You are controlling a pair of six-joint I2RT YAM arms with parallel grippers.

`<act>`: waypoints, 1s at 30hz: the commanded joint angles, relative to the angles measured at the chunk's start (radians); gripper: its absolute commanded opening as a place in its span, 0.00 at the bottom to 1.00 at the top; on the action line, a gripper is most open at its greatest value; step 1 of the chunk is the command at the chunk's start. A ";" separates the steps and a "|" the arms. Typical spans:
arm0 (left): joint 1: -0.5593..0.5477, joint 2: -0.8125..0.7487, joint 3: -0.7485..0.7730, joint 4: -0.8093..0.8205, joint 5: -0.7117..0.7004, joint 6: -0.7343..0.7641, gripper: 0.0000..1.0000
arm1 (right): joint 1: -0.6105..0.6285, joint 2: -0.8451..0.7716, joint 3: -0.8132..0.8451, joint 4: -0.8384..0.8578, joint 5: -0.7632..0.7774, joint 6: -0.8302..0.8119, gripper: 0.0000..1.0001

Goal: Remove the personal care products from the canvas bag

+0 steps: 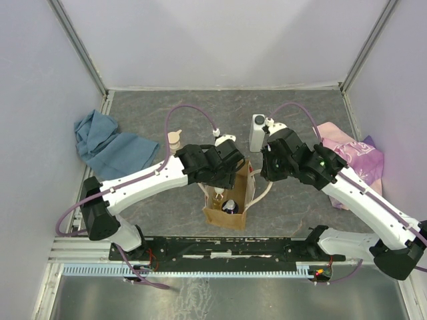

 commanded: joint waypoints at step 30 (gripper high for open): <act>-0.047 0.066 -0.054 -0.087 0.020 -0.158 0.47 | 0.003 -0.043 -0.070 0.043 0.045 0.021 0.17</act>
